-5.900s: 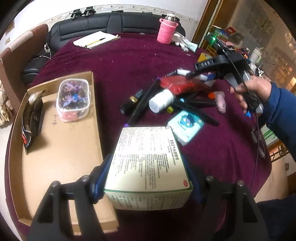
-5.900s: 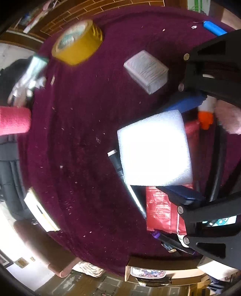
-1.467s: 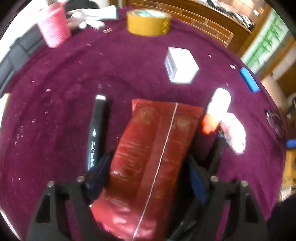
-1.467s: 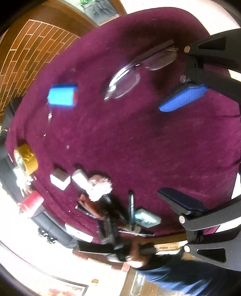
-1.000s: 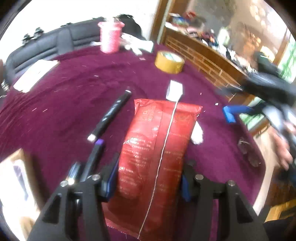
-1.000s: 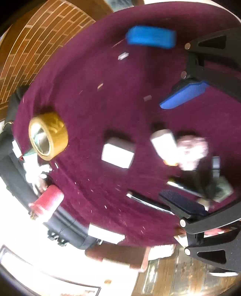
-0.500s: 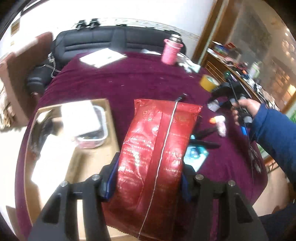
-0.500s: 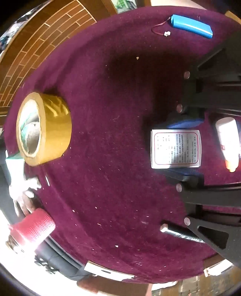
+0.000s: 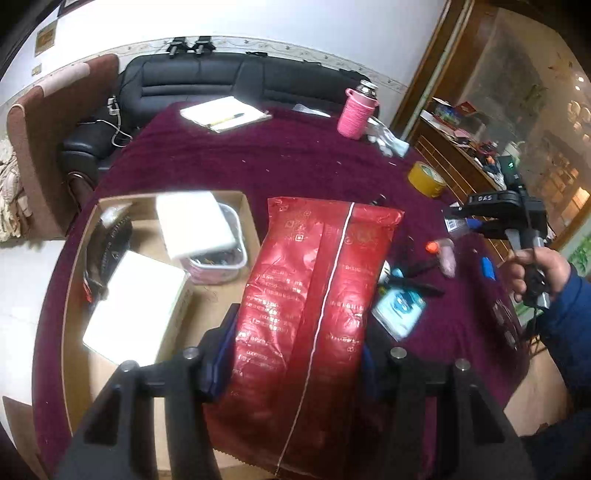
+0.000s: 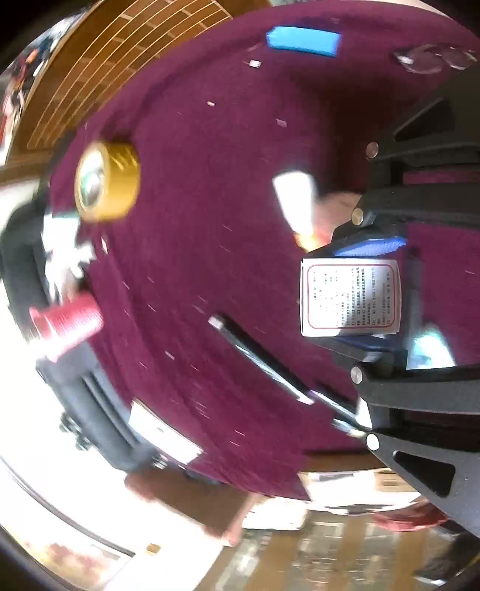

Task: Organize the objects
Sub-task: 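Lower the red packet into the cardboard box while the right places the small white box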

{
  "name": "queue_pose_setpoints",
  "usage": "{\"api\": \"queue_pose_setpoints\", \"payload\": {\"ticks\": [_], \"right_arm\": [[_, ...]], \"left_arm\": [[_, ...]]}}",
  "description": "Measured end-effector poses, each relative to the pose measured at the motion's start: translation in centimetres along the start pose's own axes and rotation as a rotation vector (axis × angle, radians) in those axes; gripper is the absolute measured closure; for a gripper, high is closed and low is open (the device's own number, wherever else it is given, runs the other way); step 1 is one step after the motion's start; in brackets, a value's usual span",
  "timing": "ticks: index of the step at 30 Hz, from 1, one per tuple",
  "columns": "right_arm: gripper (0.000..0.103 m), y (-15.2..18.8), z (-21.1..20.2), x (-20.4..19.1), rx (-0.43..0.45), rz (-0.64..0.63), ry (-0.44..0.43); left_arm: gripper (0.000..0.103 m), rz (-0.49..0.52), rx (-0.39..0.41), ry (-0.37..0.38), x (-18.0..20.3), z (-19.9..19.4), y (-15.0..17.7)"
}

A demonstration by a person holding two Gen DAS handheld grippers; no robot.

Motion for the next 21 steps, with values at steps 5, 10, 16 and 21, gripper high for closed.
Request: {"api": "queue_pose_setpoints", "payload": {"ticks": [5, 10, 16, 21], "right_arm": [[0.064, 4.0, -0.5, -4.5, -0.036, -0.049, -0.14], [0.064, 6.9, -0.6, -9.2, -0.071, -0.104, -0.207], [0.064, 9.5, -0.8, -14.1, -0.094, -0.152, -0.251], [0.064, 10.0, -0.7, -18.1, -0.106, -0.21, -0.289]], "left_arm": [[0.049, -0.019, -0.016, 0.041, 0.1, -0.6, 1.8], [0.049, -0.017, -0.013, 0.051, -0.5, -1.8, 2.8], [0.049, -0.033, 0.013, 0.033, -2.7, -3.7, 2.7], [0.049, -0.054, 0.035, -0.002, -5.2, -5.0, 2.7]]}}
Point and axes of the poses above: each gripper's, at about its wrist camera, not at the fingertips, and z roughly the way its jaws point, x to its right, y to its underside, the point moved 10 cm from there along z, roughly the way its jaws point, and after that the axes turned 10 degrees about -z, right-handed, at the moved point
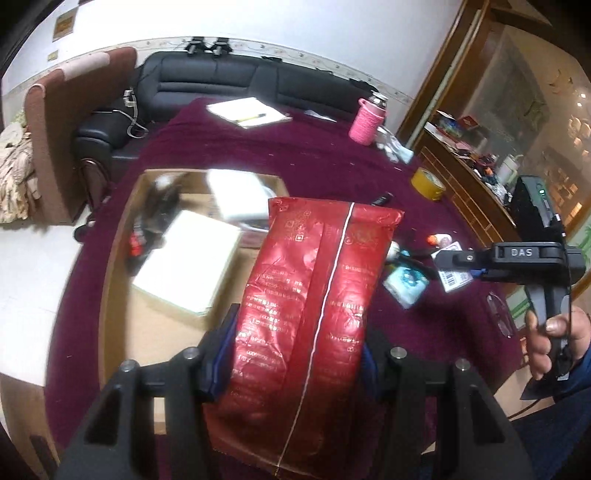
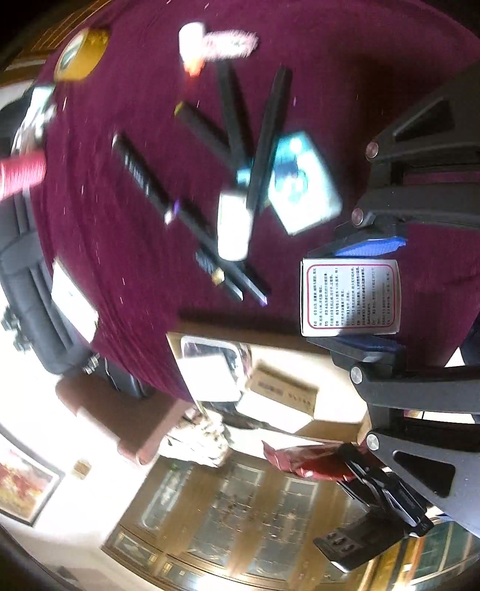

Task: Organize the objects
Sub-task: 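Lower the red packet into the cardboard box while the right places the small white box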

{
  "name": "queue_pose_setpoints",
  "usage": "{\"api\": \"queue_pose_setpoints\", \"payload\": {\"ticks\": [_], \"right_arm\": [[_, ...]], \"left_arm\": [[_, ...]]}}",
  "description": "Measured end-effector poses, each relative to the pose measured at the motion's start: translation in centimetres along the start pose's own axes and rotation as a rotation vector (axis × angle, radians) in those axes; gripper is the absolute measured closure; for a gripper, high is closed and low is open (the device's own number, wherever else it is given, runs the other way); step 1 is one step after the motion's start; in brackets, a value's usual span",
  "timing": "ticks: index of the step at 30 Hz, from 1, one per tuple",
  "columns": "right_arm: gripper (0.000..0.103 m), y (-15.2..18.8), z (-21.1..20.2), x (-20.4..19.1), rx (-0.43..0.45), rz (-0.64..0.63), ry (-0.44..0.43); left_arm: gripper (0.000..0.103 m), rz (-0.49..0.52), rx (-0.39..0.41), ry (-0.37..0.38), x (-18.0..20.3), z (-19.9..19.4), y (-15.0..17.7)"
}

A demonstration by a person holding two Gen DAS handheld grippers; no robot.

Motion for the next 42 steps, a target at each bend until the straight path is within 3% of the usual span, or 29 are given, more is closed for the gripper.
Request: {"api": "queue_pose_setpoints", "payload": {"ticks": [8, 17, 30, 42], "right_arm": [[0.064, -1.5, 3.8, -5.5, -0.061, -0.071, -0.038], [0.064, -4.9, 8.4, -8.6, -0.124, -0.127, 0.016], [0.064, -6.0, 14.0, -8.4, -0.216, -0.142, 0.11], [0.063, -6.1, 15.7, -8.1, -0.224, -0.165, 0.141]], "left_arm": [[0.048, -0.045, -0.019, -0.031, -3.9, -0.1, 0.4], [0.048, 0.024, -0.104, -0.011, -2.9, 2.8, 1.8], [0.048, 0.069, -0.154, -0.122, -3.2, 7.7, 2.3], [0.047, 0.085, -0.138, -0.133, -3.2, 8.6, 2.6]]}}
Point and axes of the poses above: each gripper's, at about its wrist camera, not at the fingertips, and z roughly the way its jaws point, x to its right, y to its underside, the point moved 10 cm from there along z, roughly the way its jaws point, and after that the axes turned 10 degrees about -z, right-handed, at the moved point
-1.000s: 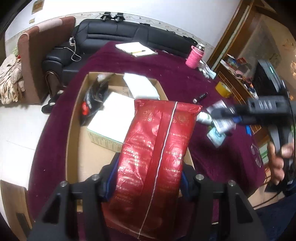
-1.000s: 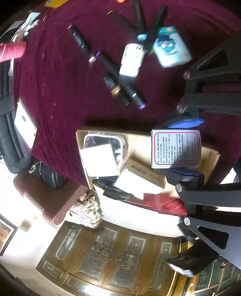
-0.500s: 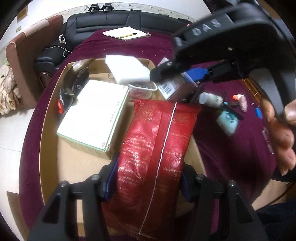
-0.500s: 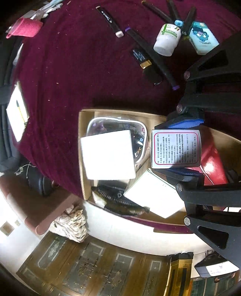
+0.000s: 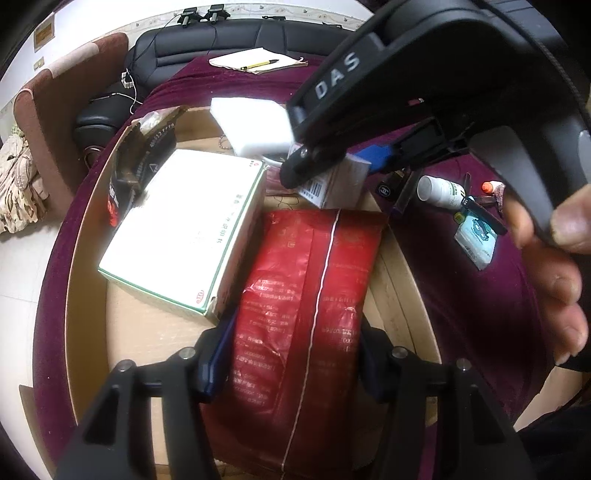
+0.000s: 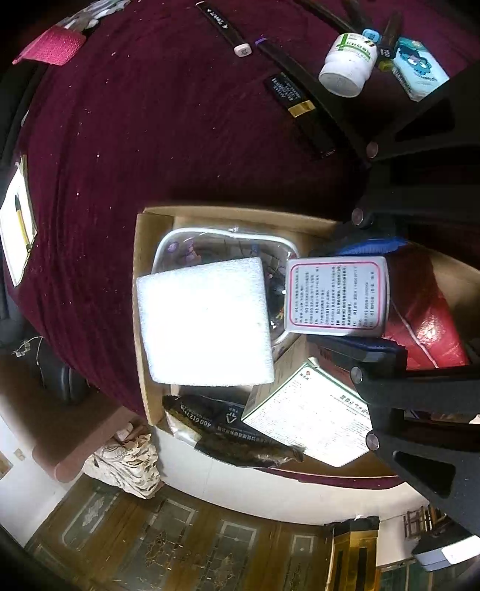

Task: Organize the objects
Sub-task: 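Lower the red packet into the cardboard box while the right places the small white box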

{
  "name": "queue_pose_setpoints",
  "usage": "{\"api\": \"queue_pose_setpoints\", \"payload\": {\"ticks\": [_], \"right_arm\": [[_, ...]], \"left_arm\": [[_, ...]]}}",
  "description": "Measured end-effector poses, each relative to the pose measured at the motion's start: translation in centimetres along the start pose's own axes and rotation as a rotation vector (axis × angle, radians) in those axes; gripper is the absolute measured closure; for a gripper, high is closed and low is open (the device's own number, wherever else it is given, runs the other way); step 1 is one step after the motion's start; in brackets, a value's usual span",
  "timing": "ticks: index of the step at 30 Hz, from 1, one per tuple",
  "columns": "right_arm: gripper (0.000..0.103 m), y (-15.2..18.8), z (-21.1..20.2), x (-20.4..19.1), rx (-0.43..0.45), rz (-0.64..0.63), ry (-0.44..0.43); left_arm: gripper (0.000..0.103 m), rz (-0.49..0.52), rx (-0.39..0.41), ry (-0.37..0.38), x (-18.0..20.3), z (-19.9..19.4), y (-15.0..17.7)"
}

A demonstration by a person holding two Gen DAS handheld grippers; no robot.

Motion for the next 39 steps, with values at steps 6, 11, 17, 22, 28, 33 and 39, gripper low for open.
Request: {"api": "queue_pose_setpoints", "payload": {"ticks": [6, 11, 17, 22, 28, 33, 39], "right_arm": [[0.06, 0.3, -0.2, 0.0, 0.012, 0.009, -0.024], [0.043, 0.5, -1.8, 0.0, 0.038, 0.006, -0.031], [0.042, 1.2, -3.0, -0.2, 0.051, 0.055, -0.066], [0.043, 2.4, -4.1, -0.6, 0.088, 0.089, -0.077], [0.05, 2.4, -3.0, -1.2, 0.088, 0.079, -0.084], [0.05, 3.3, -2.6, -1.4, 0.075, 0.127, -0.177], [0.049, 4.4, -6.2, -0.2, 0.146, 0.136, -0.161]], "left_arm": [[0.041, 0.021, 0.044, -0.009, 0.2, -0.5, -0.2], [0.033, 0.011, 0.087, 0.003, 0.2, -1.7, -0.8], [0.032, -0.014, 0.096, 0.007, -0.7, -2.8, -0.9], [0.032, 0.008, 0.115, -0.01, -1.1, -4.3, -0.7], [0.032, 0.076, 0.109, 0.012, 0.0, -4.3, 0.3], [0.032, 0.143, 0.071, -0.013, 1.1, -2.1, 0.8], [0.032, 0.112, 0.042, -0.04, -0.5, -0.3, 0.7]]}}
Point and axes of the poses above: each gripper's, at about its wrist camera, not at the fingertips, and z roughly the way its jaws point, x to its right, y to its underside, the point moved 10 cm from there along z, roughly the way its jaws point, and after that the axes turned 10 degrees about -z, right-handed, at the moved point
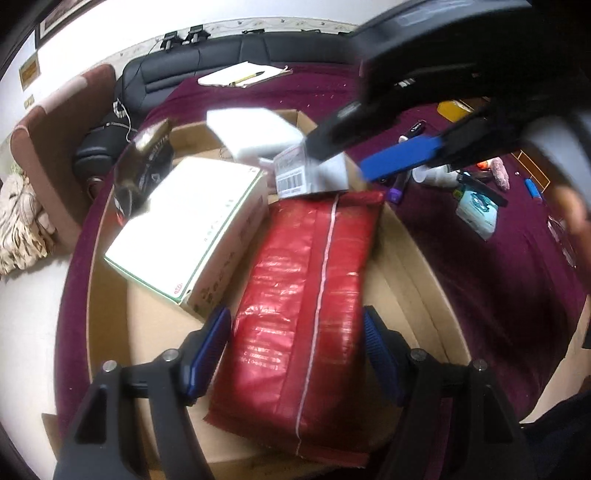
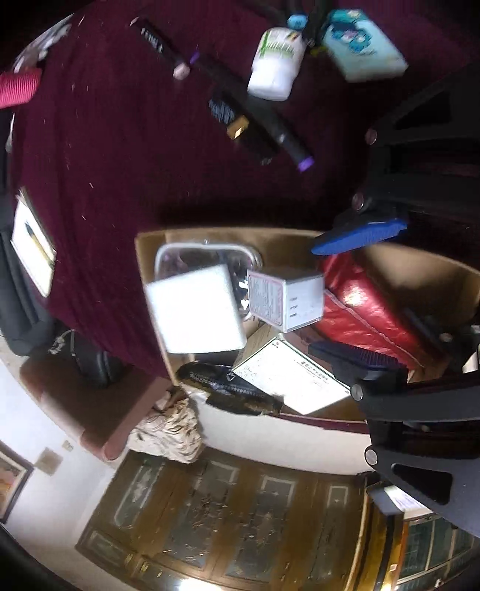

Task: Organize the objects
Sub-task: 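Lower the red packet into the cardboard box while the right places the small white box, then grasp the blue cartoon snack packet with the left gripper while the right grasps the pink fluffy toy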

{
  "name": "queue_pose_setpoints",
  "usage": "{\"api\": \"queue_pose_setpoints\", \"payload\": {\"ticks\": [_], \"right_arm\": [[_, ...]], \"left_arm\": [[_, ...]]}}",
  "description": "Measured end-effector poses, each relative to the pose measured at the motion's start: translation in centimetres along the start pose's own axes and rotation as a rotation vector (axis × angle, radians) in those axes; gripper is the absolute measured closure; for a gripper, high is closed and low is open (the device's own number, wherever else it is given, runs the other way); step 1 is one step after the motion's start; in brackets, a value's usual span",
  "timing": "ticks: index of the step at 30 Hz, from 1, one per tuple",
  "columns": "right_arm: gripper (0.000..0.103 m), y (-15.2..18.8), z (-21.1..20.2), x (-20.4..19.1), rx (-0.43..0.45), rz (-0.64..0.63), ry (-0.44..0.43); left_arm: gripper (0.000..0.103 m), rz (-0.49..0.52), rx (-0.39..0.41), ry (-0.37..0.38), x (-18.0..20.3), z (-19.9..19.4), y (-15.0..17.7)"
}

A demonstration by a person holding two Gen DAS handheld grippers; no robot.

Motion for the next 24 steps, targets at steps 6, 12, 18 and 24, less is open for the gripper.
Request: {"api": "queue_pose_setpoints", "payload": {"ticks": [6, 12, 18, 24], "right_arm": [[0.046, 1.8, -3.2, 2.7, 0.042, 0.029, 0.013], [0.041, 3.5, -7.2, 7.5, 0.069, 0.062, 0.0], [0.033, 6.6, -11.5, 16.0, 0.09, 0.145, 0.053], [0.033, 10.6, -12.4, 22.1, 0.049, 0.253, 0.041]], "left_arm": [[0.032, 0.007, 0.01, -0.086, -0.6, 1.2, -0.3], [0.032, -0.063, 0.019, -0.129, -0.6, 1.1, -1.0], [0.032, -0.149, 0.092, -0.178, 1.7, -2.4, -1.2], [0.031, -0.187, 0.12, -0.155, 6.9, -4.2, -0.9]]}}
Point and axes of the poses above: each gripper's, at about its wrist camera, not at the fingertips, and z roughly the way its jaws point, x to its right, y to its underside, the point moved 10 cm from there along z, roughly the way its jaws point, and after that the axes turned 10 degrees about -z, right-handed, at the moved point
